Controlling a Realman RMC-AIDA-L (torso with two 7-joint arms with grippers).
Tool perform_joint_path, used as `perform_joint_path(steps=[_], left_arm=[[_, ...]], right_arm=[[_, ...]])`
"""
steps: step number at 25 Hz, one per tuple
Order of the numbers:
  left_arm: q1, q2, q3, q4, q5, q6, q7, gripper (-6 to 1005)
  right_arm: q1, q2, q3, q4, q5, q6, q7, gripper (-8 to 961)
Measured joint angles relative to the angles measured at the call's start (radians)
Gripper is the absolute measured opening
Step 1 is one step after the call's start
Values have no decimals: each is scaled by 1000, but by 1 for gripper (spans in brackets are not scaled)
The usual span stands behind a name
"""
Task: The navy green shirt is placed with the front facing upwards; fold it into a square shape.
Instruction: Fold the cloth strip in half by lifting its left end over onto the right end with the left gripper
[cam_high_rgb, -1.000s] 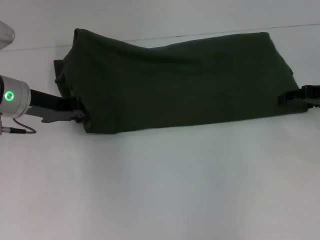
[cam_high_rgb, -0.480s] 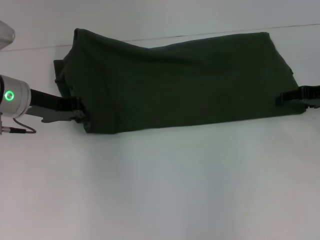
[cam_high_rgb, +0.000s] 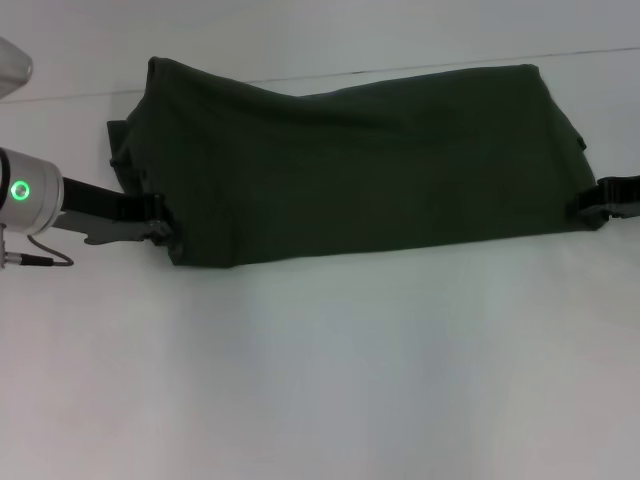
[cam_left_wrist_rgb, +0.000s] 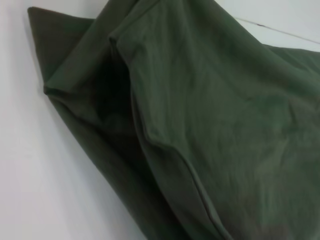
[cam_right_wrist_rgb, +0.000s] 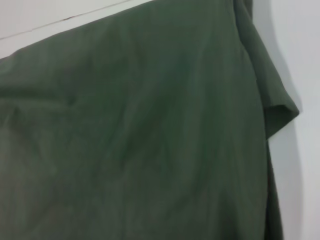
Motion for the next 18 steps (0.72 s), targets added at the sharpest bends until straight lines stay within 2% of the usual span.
perform_joint_path(steps=[2,5,10,16,18], left_arm=[[0,0,0,0,1,2,0,18],[0,1,0,0,1,4,-1,18],[0,4,0,0,1,20,-1,17],[0,15,2,-5,1,39,0,17],[2,17,4,-5,1,54,2,18]], right_arm=[[-2,-1,-3,0,-1,-2,7,607],[-3,-4,-11,-3,-3,-7,19,349],[-4,-8,-16,-4,-4,-18,22,138],[0,-9,-17,-6,-4,-30,22,12],[1,-10,-20,-7,-4,-46,22,13]])
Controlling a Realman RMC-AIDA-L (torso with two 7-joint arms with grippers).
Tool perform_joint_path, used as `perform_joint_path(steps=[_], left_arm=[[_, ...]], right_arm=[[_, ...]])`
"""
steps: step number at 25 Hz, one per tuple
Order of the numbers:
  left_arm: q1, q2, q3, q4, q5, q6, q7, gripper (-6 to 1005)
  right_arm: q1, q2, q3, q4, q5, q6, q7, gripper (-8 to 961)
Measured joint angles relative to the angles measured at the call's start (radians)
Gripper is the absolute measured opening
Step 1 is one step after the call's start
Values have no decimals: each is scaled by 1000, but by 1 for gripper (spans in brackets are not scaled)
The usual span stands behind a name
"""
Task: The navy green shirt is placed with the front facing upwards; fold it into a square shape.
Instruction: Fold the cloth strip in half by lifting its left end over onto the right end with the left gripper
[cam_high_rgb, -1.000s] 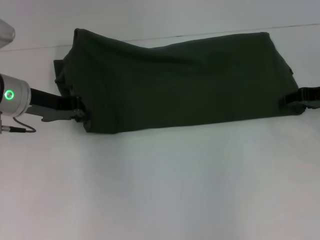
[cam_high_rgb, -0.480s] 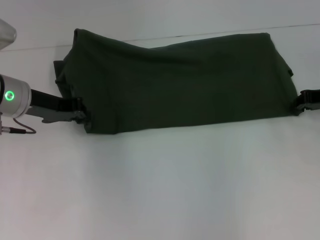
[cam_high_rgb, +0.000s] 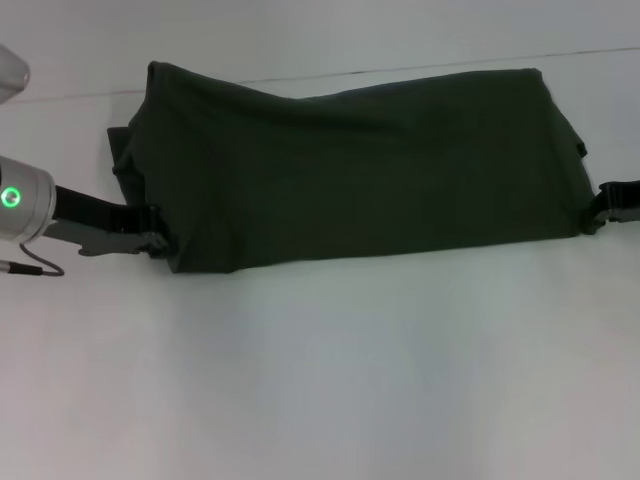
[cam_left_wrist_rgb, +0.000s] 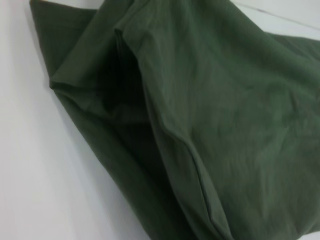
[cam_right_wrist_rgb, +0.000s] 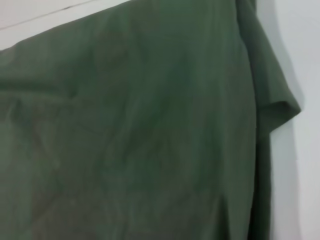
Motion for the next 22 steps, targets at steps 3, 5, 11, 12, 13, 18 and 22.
perform_joint_path(steps=[3,5,11,12,13,18,22], left_arm=[[5,1,2,0,0,15,5,18],[8,1,3,-1,0,25,7,18],[31,-2,5,6,1,78,9,17],[34,-3,5,9,1,95,9,17],[37,-2,5,12,1,109,10,17],[55,8,5,19,12,191,10,17],[81,22,5,24,17,267,10,17]], right_arm=[[0,0,-3,-6,0,-12,0,15],[-2,0,-5,-9,-1,-21,0,17],[-7,0,-13,-11,-8,-83,-8,21],[-7,0,-18,-12,-9,-98,-9,22],[-7,0,-24,-12,-10,-111,-9,22],[1,0,-63,-17,-53,-182,-9,26],[7,9,-88,-59,-83,-257,-7,29]])
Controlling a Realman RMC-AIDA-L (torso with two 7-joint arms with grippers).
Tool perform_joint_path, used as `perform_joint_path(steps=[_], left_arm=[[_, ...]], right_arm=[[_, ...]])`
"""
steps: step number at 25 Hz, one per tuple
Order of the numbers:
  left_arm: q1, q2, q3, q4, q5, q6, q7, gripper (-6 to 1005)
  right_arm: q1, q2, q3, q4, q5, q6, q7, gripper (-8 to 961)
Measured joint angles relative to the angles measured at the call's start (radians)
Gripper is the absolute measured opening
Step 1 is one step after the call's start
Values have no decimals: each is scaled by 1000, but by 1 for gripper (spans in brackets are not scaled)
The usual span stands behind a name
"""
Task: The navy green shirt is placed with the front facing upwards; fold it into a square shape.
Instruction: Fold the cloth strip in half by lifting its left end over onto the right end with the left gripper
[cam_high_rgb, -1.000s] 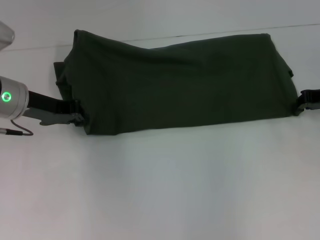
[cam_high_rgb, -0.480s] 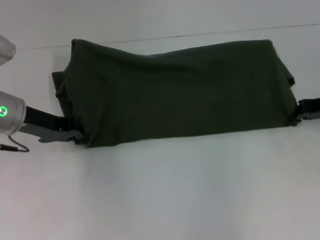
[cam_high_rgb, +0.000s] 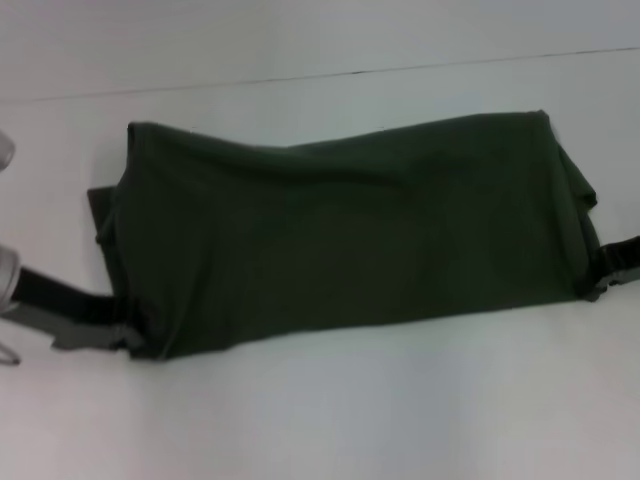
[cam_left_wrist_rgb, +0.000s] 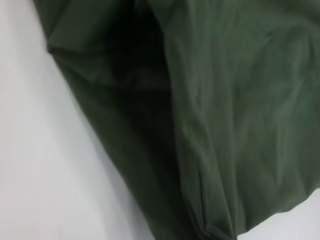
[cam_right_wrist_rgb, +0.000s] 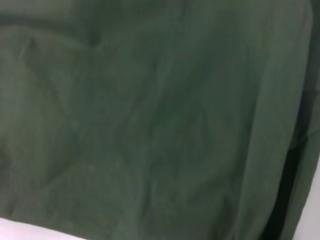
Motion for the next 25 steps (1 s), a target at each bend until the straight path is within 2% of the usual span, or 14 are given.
perform_joint_path(steps=[6,15,25], left_arm=[[44,-3,-7,25,62,74,-3,18],[57,-6,-8,22,105,95,0,18],[60,-6,-5,25,157,127,-6,17]], right_arm=[[3,18,-55,-24,-8,-67,6,33],[6,50,-116,-30,-38,-137,13,39],[8,52,-118,-34,-74,-156,18,46]])
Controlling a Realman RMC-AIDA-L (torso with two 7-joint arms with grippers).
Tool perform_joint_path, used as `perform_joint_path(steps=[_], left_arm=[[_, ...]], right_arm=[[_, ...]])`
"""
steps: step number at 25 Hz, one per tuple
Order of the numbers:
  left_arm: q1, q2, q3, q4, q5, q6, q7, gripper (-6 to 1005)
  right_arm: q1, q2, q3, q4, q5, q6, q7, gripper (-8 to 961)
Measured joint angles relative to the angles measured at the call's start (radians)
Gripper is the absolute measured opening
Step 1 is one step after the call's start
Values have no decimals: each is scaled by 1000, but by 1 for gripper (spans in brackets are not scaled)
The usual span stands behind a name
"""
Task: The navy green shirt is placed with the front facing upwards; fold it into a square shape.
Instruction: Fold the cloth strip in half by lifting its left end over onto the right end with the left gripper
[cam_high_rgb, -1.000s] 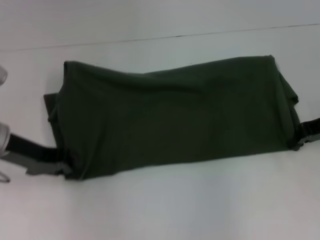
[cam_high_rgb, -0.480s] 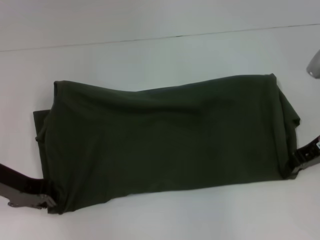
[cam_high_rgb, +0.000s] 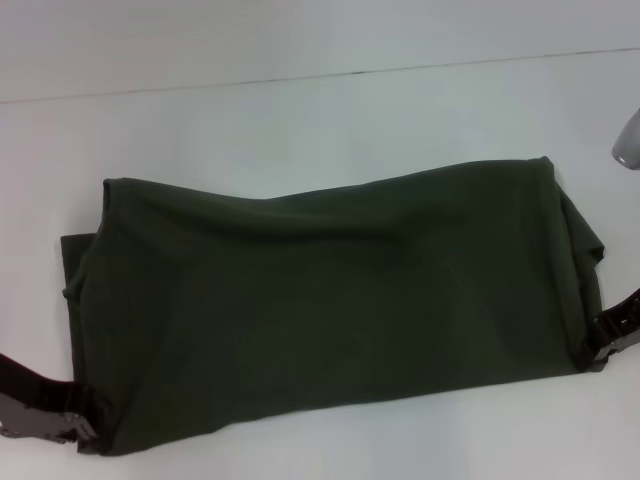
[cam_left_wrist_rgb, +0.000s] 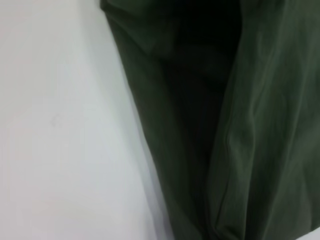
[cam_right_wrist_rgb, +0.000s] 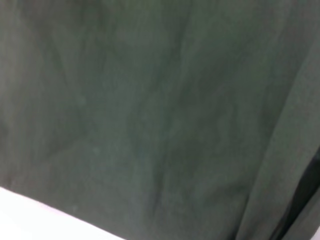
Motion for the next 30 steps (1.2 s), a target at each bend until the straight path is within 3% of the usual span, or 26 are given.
perform_joint_path(steps=[17,27,30], left_arm=[[-11,4,-13,-4,34,6,-13,17],[-9,8,-59,13,31,45,9,236],[-10,8,-59,31,34,46,6,289]], right_arm=[[9,-8,29,2,-7,-3,6,58],[18,-8,31,1,-2,-12,5,65],[20,-8,32,1,-1,-14,0,178]])
